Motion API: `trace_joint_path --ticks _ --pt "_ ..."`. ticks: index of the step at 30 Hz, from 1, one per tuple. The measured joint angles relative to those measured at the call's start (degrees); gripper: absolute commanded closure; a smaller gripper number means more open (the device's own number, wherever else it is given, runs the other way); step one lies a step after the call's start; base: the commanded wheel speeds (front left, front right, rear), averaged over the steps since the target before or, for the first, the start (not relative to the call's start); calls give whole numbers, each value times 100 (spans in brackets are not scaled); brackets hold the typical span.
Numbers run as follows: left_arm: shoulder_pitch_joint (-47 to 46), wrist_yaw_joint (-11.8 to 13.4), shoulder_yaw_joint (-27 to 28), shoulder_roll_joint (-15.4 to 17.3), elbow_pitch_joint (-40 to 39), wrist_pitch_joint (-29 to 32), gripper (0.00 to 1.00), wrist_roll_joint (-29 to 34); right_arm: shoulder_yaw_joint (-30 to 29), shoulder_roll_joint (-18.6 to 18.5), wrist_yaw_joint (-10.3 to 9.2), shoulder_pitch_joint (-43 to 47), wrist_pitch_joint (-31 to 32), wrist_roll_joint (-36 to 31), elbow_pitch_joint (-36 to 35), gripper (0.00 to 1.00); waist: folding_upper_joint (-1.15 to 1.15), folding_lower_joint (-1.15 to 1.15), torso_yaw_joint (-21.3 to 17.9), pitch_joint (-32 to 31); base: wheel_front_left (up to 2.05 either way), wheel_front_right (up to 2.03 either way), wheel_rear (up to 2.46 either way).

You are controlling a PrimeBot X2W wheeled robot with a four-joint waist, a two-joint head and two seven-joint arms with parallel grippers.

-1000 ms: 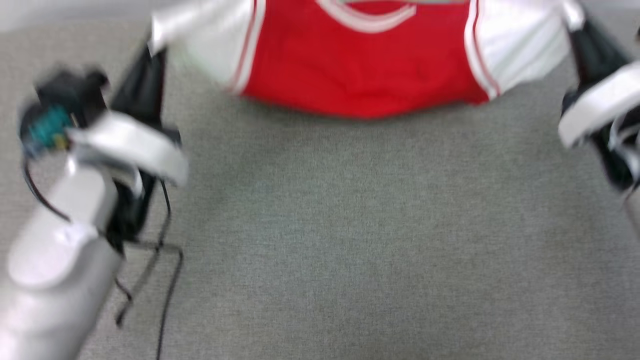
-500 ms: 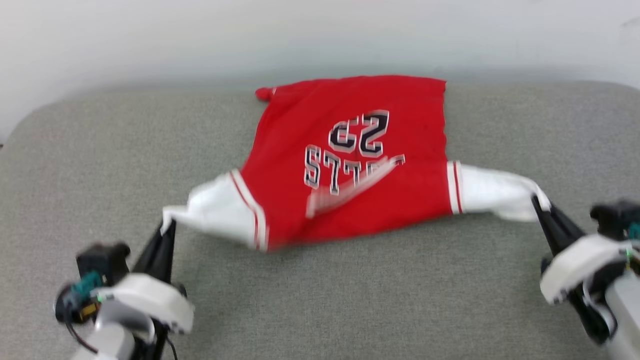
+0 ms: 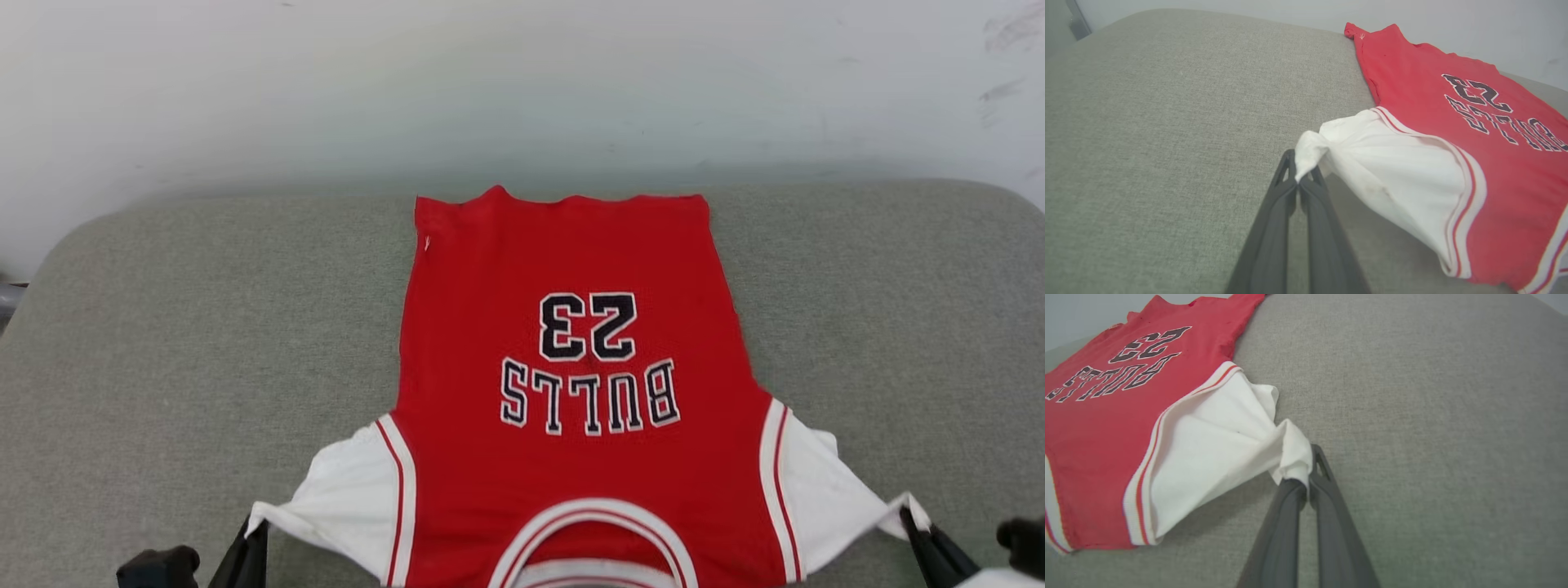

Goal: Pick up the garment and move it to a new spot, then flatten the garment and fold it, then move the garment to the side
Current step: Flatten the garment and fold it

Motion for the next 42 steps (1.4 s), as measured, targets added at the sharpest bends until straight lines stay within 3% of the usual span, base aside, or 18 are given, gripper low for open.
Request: trace_joint_path --ticks 13,14,15,16,21,31,36,42 --pt "592 -84 321 -343 52 0 100 282 -668 63 1 1150 389 -143 -455 100 0 1 125 -4 0 0 0" --pt "589 -104 321 -360 51 0 100 302 -733 81 1 1149 426 -202 -483 84 0 1 126 11 0 0 0" --pt "581 -131 316 -377 49 0 100 342 -803 110 1 1144 426 -249 -508 53 0 1 127 26 0 0 0" --pt "561 -135 319 -402 43 0 100 365 -847 135 1 1126 437 -304 -532 0 0 1 123 47 0 0 0" --pt "410 -194 314 -543 -14 0 100 519 -1147 59 -1 783 480 -656 -723 0 0 2 71 167 0 0 0" --pt "-87 -322 357 -739 -461 -7 100 873 -1869 -611 -2 -770 914 -1036 -1696 0 0 2 240 709 0 0 0" --pt "-340 -437 367 -913 -667 -8 100 1081 -1586 -951 -2 -2062 1897 -1014 -2056 0 0 3 433 1106 0 0 0" --pt "-711 -632 374 -1183 -815 -8 100 1315 -847 -1223 -1 -3502 3642 -546 -1828 0 0 3 788 1569 0 0 0"
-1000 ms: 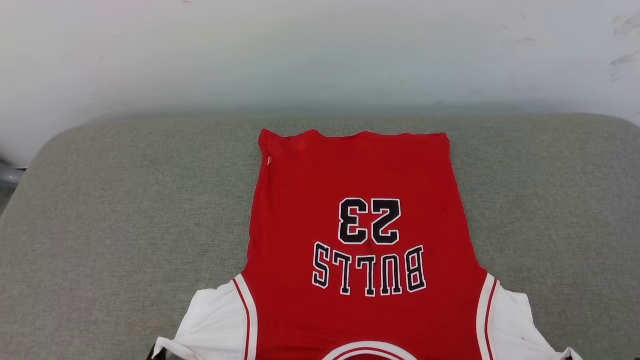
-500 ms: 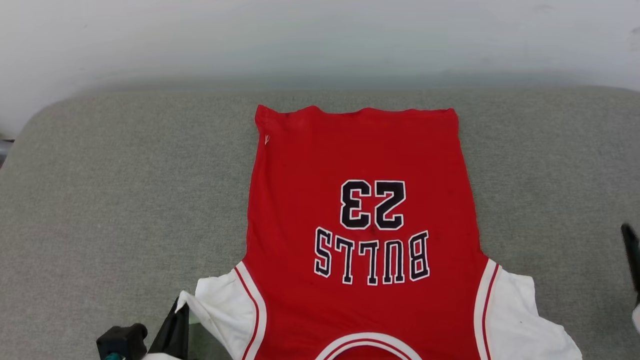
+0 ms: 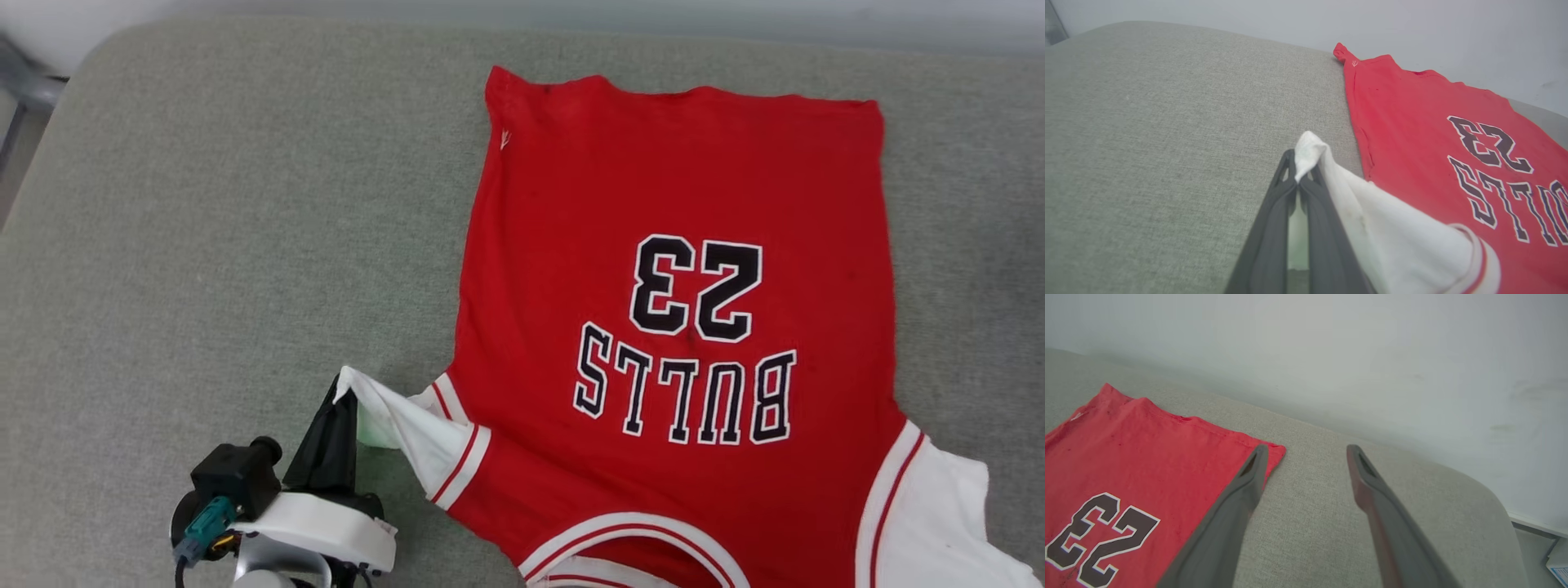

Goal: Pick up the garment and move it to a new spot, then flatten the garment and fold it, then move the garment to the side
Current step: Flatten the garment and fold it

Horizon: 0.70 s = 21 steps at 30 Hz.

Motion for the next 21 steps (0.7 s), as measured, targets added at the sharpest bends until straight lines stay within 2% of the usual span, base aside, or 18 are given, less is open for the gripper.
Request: trace_joint_path --ticks 3,6,10,15,21 --pt "-146 -102 -4 -155 -55 0 100 104 192 -88 0 -595 892 279 198 0 0 0 185 225 0 0 0" --pt "-286 -210 -7 -308 -108 0 100 221 411 -116 -1 -1102 2113 520 489 0 0 0 371 444 0 0 0" --pt "-436 -353 -1 -481 -180 0 100 342 367 -93 -1 -1780 3073 405 842 0 0 0 599 744 0 0 0" --pt "-591 -467 4 -628 -238 0 100 441 271 24 -1 -2202 3831 -15 1259 0 0 0 864 1113 0 0 0" --pt "-788 -587 -13 -743 -271 0 100 490 2 230 -1 -2369 3999 -406 1464 0 0 -1 1132 1532 0 0 0"
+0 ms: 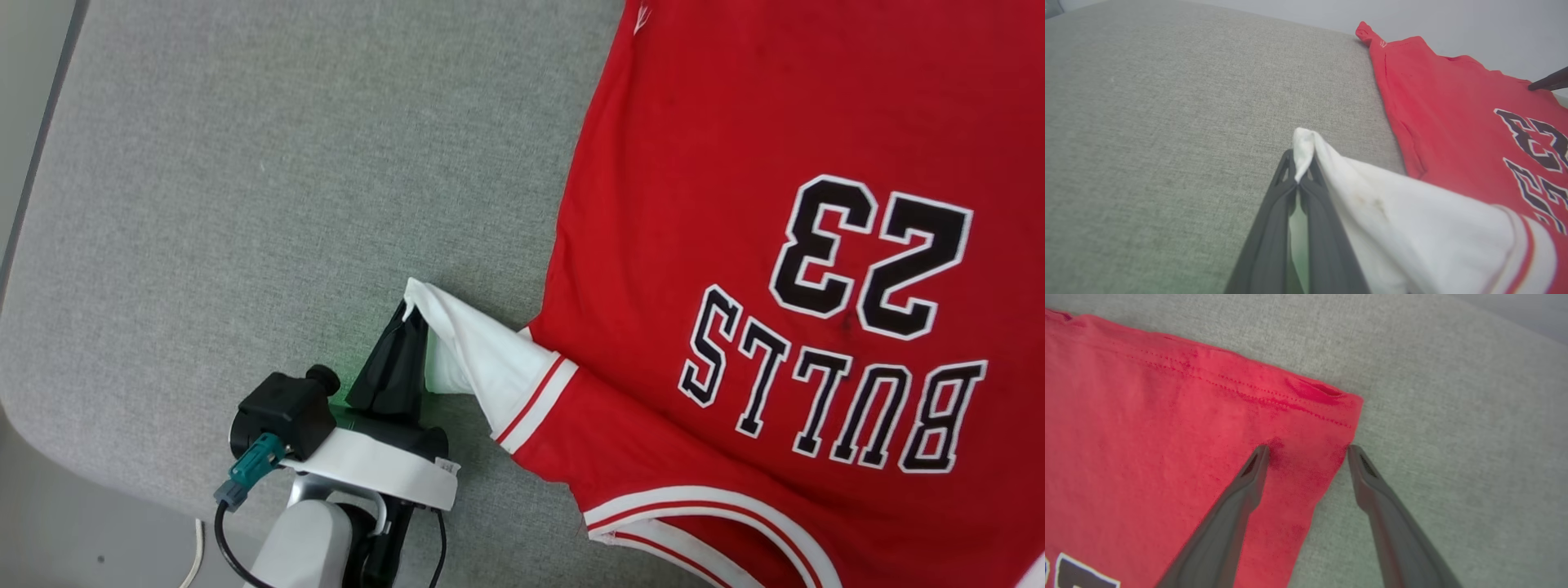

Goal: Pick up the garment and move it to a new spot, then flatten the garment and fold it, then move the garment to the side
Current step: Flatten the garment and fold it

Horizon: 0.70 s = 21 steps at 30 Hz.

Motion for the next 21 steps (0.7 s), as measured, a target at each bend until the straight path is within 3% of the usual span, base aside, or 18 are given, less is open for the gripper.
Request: trace_joint_path --ticks 9,10,11,21 --pt "-205 -83 -34 -43 88 0 100 49 -257 60 -1 253 -37 -189 133 0 0 -2 161 330 0 0 0" --pt "-212 -85 -35 -45 99 0 100 51 -257 53 -1 270 -41 -193 112 25 0 -2 158 330 0 0 0" --pt "-213 -94 -33 -45 114 0 100 56 -265 45 -1 276 -54 -193 96 100 0 -2 152 327 0 0 0" --pt "-160 -123 73 -52 234 0 100 127 -101 119 -1 462 -749 -132 -29 100 0 -1 18 -27 0 0 0"
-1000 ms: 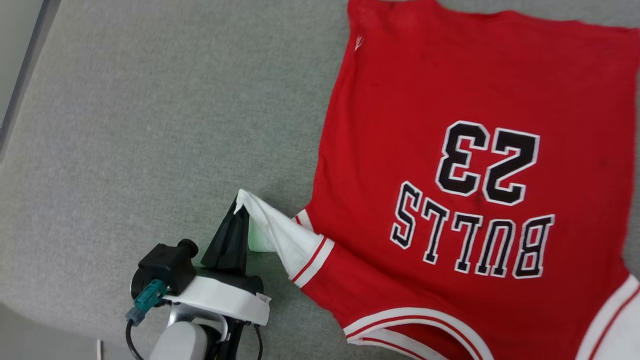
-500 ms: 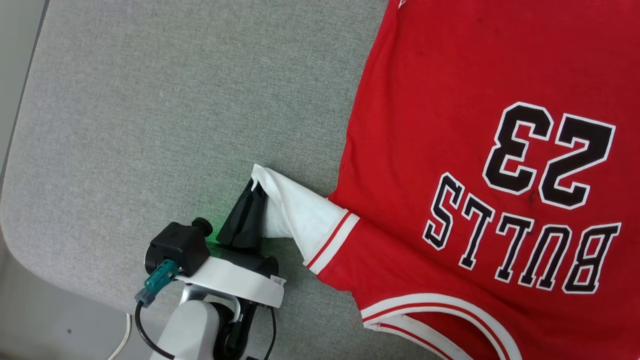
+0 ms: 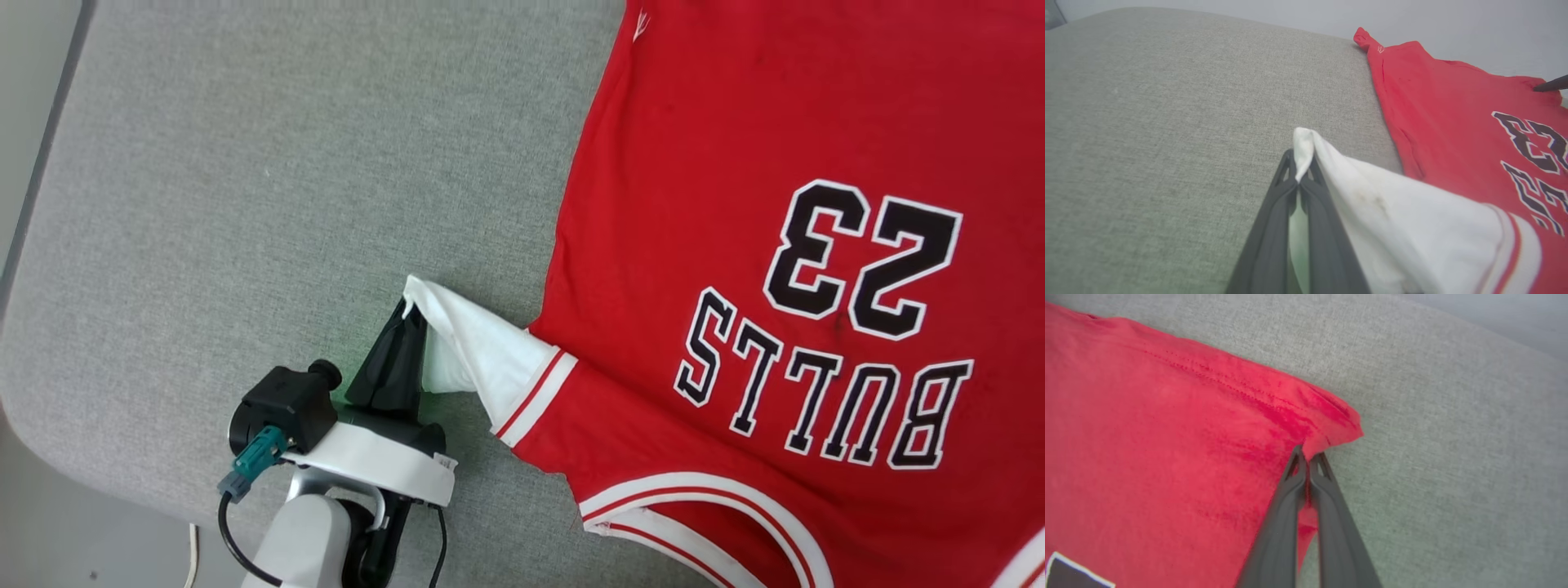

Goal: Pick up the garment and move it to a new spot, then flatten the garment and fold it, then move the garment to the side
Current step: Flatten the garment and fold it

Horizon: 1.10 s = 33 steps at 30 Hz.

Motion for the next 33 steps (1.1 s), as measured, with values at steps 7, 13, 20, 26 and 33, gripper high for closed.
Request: trace_joint_path --ticks 7,13,20,26,33 --pt "311 -2 223 -2 116 0 100 169 314 -260 1 513 -732 582 -320 100 0 0 -158 -568 0 0 0" --pt "606 -4 391 8 240 0 100 268 375 -634 1 1296 -1271 1117 -808 100 0 0 -403 -1094 0 0 0" --pt "906 -12 537 80 360 0 100 304 1 -1068 1 2814 -1633 1410 -1581 100 0 0 -711 -1670 0 0 0" --pt "1243 -11 693 132 371 0 100 324 -557 -988 1 4297 -1616 1474 -2249 100 0 -1 -1032 -2036 0 0 0" --pt "1467 -1 811 158 387 0 100 342 -1250 -404 2 5918 -1527 1447 -2688 100 0 -1 -1335 -2320 0 0 0"
